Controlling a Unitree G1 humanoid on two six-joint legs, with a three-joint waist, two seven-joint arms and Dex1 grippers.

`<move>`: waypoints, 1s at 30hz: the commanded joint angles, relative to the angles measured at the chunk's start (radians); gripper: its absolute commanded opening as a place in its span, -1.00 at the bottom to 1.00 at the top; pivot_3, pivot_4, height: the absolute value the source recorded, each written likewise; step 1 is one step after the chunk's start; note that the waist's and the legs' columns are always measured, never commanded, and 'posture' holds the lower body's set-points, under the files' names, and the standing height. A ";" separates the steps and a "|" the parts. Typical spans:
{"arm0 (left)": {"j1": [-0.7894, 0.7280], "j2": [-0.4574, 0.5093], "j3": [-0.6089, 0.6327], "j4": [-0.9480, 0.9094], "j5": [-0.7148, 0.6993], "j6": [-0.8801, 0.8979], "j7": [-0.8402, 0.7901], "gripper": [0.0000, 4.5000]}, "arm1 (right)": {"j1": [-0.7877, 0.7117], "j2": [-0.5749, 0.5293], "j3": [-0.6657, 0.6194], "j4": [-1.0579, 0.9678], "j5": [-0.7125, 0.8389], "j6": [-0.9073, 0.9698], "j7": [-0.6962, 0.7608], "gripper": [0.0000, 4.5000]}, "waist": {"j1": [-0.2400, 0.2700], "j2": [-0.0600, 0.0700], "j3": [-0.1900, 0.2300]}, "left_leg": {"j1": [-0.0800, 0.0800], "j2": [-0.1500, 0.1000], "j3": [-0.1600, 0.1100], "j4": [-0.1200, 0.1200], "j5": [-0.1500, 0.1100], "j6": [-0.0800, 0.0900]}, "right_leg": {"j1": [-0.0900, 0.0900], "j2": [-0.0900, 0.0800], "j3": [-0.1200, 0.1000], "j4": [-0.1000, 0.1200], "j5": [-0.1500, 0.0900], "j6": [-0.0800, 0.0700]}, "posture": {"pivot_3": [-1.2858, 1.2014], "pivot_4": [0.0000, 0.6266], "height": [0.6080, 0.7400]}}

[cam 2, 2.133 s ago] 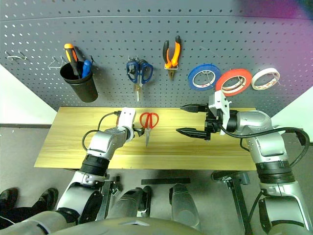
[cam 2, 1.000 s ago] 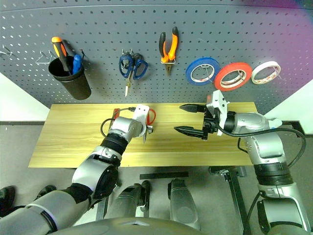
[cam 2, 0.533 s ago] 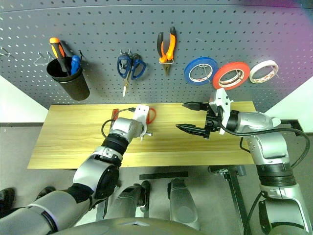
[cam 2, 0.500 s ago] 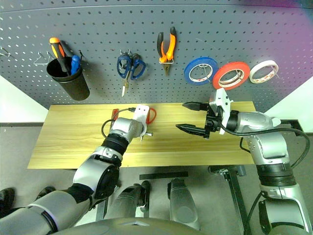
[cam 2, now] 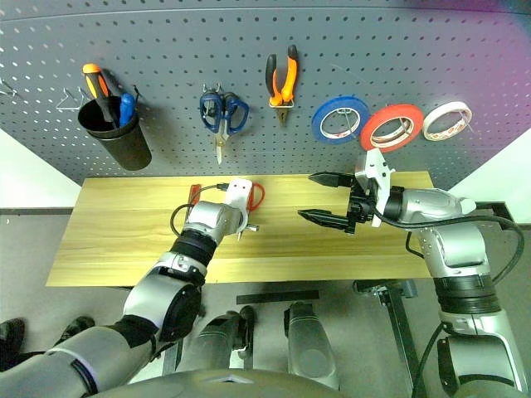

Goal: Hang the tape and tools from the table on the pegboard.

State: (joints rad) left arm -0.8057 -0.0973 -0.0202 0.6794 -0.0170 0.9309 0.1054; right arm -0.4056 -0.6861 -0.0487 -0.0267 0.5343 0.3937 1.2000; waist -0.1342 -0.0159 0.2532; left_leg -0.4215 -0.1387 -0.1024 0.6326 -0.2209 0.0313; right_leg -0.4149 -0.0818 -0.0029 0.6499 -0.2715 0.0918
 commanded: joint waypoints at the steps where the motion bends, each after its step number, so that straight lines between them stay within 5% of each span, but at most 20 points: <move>1: 0.059 0.028 -0.080 -0.149 0.031 0.039 -0.057 -0.88 | -0.018 0.003 -0.017 0.012 0.005 -0.026 0.012 1.00 | 0.002 0.000 0.000 | 0.000 0.000 0.000 0.000 0.000 0.000 | 0.000 0.000 0.000 0.000 0.000 0.000 | -0.26 -0.07 1.00; 13: 0.294 0.231 -0.335 -0.688 0.079 0.216 -0.203 -0.88 | -0.054 0.027 -0.009 0.087 -0.007 -0.073 0.028 1.00 | 0.010 0.002 0.001 | -0.004 0.000 0.000 0.000 0.000 0.000 | -0.006 0.000 0.001 0.001 0.000 0.000 | -0.23 -0.14 1.00; 19: 0.323 0.353 -0.483 -0.827 0.163 0.157 -0.230 -0.88 | -0.086 0.044 -0.012 0.146 -0.014 -0.100 0.045 1.00 | 0.012 0.002 0.001 | -0.005 0.000 0.001 0.000 0.000 0.000 | -0.006 0.000 0.001 0.001 0.000 -0.001 | -0.21 -0.16 1.00; 24: 0.352 0.372 -0.474 -0.898 0.180 0.109 -0.240 -0.88 | -0.085 0.037 -0.048 0.211 0.005 -0.141 0.095 1.00 | 0.014 0.002 0.001 | -0.005 0.000 0.001 0.000 0.000 0.000 | -0.006 0.000 0.001 0.001 0.000 -0.001 | -0.21 -0.18 1.00; 30: 0.376 0.459 -0.514 -0.909 0.221 -0.142 -0.304 -0.88 | -0.088 0.029 -0.069 0.332 -0.019 -0.255 0.172 1.00 | 0.013 0.003 0.000 | -0.004 0.000 0.001 0.000 0.001 0.000 | -0.006 0.000 0.001 0.002 0.000 -0.001 | -0.21 -0.21 1.00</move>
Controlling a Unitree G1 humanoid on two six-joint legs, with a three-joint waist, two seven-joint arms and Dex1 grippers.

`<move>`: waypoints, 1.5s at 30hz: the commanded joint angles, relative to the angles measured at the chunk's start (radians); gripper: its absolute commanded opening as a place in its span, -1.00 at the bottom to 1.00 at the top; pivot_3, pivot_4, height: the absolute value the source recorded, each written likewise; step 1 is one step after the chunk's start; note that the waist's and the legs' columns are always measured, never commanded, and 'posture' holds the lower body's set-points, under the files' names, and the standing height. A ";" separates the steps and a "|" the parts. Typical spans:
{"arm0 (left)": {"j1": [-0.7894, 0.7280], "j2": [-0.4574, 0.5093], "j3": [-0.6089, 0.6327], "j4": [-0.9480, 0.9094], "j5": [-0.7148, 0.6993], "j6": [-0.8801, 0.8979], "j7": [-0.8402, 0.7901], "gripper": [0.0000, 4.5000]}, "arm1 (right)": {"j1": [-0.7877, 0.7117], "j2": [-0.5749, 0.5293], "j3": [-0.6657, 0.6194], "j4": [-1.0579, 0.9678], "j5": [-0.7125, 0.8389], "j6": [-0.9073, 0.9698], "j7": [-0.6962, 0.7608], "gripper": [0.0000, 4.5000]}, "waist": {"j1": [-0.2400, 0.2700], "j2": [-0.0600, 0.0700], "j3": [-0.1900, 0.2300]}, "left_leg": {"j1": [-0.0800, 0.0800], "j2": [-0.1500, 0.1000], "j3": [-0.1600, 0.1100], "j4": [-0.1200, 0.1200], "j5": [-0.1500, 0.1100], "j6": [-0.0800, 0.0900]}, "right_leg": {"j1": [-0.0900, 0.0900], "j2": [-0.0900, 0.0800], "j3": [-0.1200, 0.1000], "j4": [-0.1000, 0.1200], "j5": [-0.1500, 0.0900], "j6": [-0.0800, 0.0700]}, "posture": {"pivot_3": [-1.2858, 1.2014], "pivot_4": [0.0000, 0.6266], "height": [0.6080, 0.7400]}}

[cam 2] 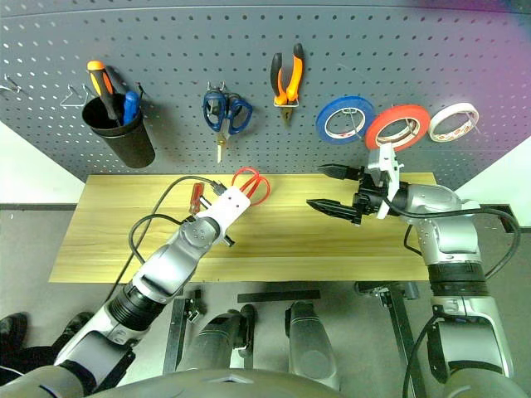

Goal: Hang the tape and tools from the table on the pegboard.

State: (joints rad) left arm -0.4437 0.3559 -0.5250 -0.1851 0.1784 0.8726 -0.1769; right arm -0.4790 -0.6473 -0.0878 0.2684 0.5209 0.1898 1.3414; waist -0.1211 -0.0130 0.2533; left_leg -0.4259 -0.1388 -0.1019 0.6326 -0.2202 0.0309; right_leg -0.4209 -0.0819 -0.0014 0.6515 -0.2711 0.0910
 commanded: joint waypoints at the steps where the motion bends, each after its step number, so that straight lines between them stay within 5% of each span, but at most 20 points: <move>1: 0.023 0.027 -0.021 -0.046 0.054 -0.129 -0.017 -0.88 | -0.020 -0.012 -0.032 0.050 -0.008 -0.059 0.036 1.00 | 0.000 0.000 0.000 | 0.000 0.000 0.000 0.000 0.000 0.000 | 0.000 0.000 0.000 0.000 0.000 0.000 | -0.21 -0.21 1.00; 22: 0.262 0.104 0.190 -0.196 0.161 -0.671 0.014 -0.88 | -0.022 -0.042 -0.118 0.175 0.027 -0.163 0.193 1.00 | -0.004 0.006 -0.004 | 0.000 0.000 0.001 0.001 0.000 0.000 | 0.000 0.000 0.000 0.002 0.000 0.000 | -0.21 -0.35 1.00; 45: 0.274 0.046 0.394 -0.186 0.226 -0.783 0.067 -0.88 | -0.051 -0.037 -0.097 0.240 0.003 -0.174 0.229 1.00 | -0.006 0.007 -0.005 | 0.000 0.000 0.003 0.016 0.000 0.000 | 0.001 0.000 0.000 0.014 0.001 0.000 | -0.21 -0.37 1.00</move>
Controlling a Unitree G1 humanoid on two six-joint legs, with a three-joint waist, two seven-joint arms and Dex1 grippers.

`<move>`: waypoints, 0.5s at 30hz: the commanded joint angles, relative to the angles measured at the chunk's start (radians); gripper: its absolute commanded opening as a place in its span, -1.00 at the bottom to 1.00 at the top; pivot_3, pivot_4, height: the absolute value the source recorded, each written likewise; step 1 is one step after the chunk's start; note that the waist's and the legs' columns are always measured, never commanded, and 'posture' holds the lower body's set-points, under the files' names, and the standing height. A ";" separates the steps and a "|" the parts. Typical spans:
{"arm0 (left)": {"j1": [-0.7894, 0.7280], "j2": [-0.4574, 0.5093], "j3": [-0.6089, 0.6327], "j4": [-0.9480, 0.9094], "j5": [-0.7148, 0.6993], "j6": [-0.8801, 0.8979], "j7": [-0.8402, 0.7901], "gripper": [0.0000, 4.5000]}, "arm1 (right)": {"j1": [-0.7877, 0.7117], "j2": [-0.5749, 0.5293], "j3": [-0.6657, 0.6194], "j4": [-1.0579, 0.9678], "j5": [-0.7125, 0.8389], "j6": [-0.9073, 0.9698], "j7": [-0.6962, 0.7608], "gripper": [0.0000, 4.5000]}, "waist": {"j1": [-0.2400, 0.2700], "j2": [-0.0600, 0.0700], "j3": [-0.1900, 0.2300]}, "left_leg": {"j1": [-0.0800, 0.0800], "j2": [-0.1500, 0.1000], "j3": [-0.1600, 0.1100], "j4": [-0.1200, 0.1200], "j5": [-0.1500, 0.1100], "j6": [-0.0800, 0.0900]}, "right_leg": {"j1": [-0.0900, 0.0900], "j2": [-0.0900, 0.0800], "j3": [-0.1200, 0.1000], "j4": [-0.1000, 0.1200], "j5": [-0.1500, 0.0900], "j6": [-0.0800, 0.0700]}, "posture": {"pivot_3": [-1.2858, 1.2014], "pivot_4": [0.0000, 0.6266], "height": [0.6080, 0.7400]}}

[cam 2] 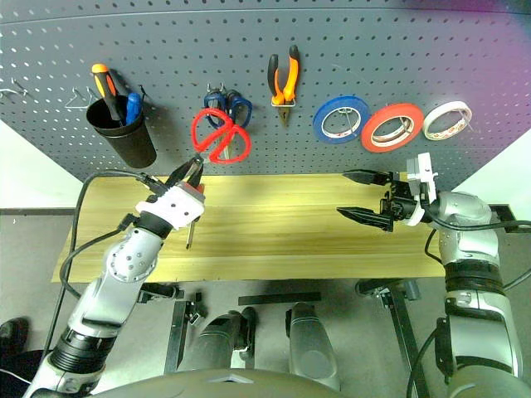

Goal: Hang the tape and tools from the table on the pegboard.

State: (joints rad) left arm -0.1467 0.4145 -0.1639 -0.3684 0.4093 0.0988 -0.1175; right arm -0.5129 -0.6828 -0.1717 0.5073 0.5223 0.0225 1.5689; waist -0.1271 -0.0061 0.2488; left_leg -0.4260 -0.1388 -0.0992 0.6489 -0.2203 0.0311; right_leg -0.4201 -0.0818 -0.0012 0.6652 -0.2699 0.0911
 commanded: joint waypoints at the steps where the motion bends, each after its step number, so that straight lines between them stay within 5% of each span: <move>1: -0.030 -0.023 0.036 0.009 -0.016 0.001 0.001 -0.88 | -0.018 -0.002 -0.013 0.002 0.000 -0.007 0.002 1.00 | 0.000 0.000 0.000 | 0.000 0.000 0.000 0.000 0.000 0.000 | 0.000 0.000 0.000 0.000 0.000 0.000 | -0.21 -0.37 1.00; 15: -0.178 -0.092 0.031 0.210 -0.087 0.005 -0.055 -0.88 | -0.018 0.000 -0.017 -0.017 0.001 0.000 -0.017 1.00 | -0.002 0.000 0.000 | 0.000 0.000 0.001 0.000 0.000 0.000 | 0.000 0.000 0.000 0.000 0.000 0.000 | -0.23 -0.36 1.00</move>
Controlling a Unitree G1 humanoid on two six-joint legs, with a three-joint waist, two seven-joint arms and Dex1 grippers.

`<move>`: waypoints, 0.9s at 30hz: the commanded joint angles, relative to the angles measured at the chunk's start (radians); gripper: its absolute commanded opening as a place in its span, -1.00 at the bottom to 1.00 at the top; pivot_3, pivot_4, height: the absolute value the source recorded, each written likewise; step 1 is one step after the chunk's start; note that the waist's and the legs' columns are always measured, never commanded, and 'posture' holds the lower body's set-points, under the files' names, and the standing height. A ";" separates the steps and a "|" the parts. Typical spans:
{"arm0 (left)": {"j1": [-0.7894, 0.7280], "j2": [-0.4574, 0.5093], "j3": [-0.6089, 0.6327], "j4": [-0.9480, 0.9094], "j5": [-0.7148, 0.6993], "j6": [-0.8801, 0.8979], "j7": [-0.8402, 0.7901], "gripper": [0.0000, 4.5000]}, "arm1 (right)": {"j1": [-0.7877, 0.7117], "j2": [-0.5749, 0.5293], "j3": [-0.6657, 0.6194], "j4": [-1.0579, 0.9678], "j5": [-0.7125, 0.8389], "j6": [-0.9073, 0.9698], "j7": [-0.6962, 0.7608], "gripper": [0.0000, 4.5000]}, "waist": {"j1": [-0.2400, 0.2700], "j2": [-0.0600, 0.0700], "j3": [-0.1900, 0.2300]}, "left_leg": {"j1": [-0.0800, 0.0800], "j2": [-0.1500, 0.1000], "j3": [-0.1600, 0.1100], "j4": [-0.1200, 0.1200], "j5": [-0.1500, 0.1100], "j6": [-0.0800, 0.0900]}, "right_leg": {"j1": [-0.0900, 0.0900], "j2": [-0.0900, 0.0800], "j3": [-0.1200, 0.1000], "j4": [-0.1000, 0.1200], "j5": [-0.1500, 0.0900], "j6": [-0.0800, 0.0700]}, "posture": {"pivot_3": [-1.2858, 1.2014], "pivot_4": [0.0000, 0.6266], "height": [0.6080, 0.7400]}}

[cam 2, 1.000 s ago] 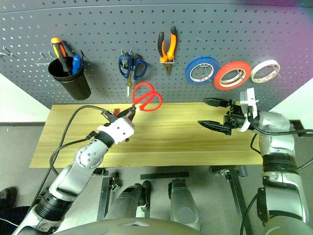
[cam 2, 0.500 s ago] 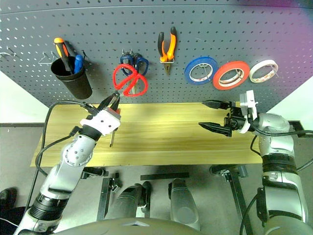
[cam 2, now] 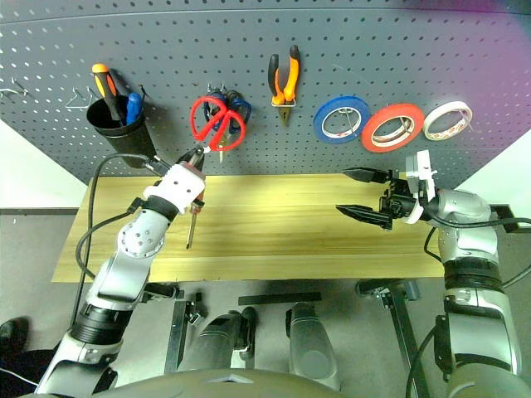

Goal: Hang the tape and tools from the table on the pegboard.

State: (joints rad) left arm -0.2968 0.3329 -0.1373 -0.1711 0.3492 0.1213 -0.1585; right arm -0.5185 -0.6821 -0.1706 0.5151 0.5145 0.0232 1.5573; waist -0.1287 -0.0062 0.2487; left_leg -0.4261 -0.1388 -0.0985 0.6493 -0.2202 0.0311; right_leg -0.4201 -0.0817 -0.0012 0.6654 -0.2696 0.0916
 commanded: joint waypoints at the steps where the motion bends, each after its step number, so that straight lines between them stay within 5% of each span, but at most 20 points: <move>1: -0.055 -0.027 0.009 0.047 -0.059 -0.012 -0.031 -0.88 | -0.013 0.001 -0.017 -0.024 0.006 -0.004 -0.009 1.00 | 0.000 0.000 0.000 | 0.000 0.000 0.000 0.000 0.000 0.000 | 0.000 0.000 0.000 0.000 0.000 0.000 | -0.23 -0.36 1.00; 3: -0.106 -0.057 0.021 0.118 -0.095 -0.005 -0.036 -0.88 | -0.015 0.004 -0.019 -0.024 0.007 -0.006 -0.018 1.00 | 0.000 0.000 0.000 | 0.000 0.000 0.000 0.000 0.000 0.000 | 0.000 0.000 0.000 0.000 0.000 0.000 | -0.23 -0.36 1.00; 15: -0.122 -0.107 0.041 0.170 -0.216 0.052 -0.096 0.93 | -0.025 0.011 -0.048 -0.055 0.069 0.040 -0.013 1.00 | -0.028 0.000 0.000 | 0.000 0.000 0.001 0.001 0.000 0.000 | 0.000 0.000 0.000 0.001 0.001 0.001 | -0.23 -0.33 1.00; 27: -0.047 -0.090 0.043 0.076 -0.216 0.098 -0.106 0.97 | 0.019 0.018 -0.088 -0.204 0.221 0.200 0.043 1.00 | -0.024 0.000 0.000 | 0.000 0.000 0.001 0.001 0.000 0.000 | 0.000 0.000 0.001 0.001 0.001 0.001 | -0.22 -0.35 1.00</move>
State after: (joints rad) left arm -0.3500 0.2371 -0.1028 -0.0445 0.1412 0.2166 -0.2603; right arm -0.5024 -0.6658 -0.2192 0.3527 0.7016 0.2171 1.5903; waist -0.1528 -0.0060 0.2485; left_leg -0.4261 -0.1383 -0.0971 0.6507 -0.2203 0.0313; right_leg -0.4201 -0.0816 -0.0002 0.6661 -0.2687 0.0926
